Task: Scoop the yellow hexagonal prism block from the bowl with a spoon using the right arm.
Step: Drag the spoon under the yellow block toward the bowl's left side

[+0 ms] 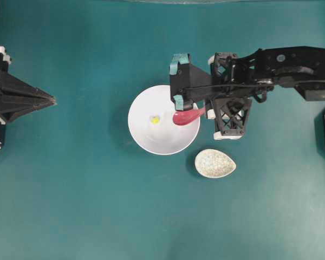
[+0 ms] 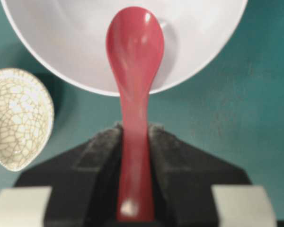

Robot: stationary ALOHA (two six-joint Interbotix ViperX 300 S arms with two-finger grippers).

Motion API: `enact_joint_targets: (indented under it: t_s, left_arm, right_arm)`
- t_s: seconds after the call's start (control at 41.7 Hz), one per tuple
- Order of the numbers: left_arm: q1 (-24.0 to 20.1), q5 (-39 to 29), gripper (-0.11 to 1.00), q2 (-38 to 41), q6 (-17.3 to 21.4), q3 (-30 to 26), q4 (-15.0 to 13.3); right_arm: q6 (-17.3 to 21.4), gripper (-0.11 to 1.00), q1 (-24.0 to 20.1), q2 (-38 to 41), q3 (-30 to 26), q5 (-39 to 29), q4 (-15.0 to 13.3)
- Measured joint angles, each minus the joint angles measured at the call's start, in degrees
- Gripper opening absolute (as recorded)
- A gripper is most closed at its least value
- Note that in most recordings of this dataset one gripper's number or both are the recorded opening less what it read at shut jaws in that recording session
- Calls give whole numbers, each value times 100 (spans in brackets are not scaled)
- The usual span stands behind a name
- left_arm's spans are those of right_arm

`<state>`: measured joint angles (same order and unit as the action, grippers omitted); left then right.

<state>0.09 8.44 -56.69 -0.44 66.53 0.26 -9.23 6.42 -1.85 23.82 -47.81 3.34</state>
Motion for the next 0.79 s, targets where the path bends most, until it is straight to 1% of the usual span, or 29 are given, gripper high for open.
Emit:
enact_joint_targets:
  t_s: [0.359,0.791]
  left_arm:
    - [0,0,3,0,0,0,0]
    - [0,0,3,0,0,0,0]
  right_arm:
    - [0,22,-9,299,-9,202,0]
    - [-9,22,-35,387,-26,483,9]
